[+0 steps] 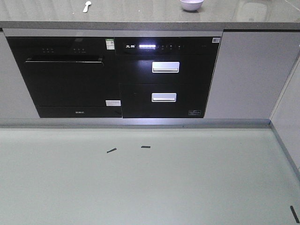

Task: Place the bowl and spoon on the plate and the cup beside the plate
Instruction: 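Drive the base forward toward the grey countertop, then continue driving forward toward the lavender bowl and pale green spoon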

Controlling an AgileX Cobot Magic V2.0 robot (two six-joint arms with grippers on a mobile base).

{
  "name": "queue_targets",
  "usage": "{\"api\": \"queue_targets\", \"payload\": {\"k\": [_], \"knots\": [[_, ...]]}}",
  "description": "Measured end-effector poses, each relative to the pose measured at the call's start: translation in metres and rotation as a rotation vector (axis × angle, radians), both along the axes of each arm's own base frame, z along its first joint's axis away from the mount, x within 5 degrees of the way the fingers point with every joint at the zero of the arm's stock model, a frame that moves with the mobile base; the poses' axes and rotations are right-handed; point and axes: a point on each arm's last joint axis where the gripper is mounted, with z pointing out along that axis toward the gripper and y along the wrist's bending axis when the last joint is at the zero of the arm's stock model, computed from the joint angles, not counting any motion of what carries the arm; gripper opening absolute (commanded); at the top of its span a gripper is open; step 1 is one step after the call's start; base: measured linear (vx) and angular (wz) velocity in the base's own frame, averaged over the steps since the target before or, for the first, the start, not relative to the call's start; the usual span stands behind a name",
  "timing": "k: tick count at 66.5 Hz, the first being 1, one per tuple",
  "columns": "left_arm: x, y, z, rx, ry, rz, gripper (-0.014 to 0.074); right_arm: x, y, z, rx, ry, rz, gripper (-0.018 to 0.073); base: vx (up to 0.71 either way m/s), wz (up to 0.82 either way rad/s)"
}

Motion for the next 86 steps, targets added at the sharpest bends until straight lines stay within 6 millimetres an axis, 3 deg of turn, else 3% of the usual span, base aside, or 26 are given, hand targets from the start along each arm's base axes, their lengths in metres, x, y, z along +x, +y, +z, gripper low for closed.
{"api": "queue_targets", "payload": {"k": [86], "knots": [[0.0,0.0,0.0,0.0,0.0,0.0,-0.0007,0.0,0.0,0.0,0.0,0.0,0.0,-0.0004,0.11,0.02]]}}
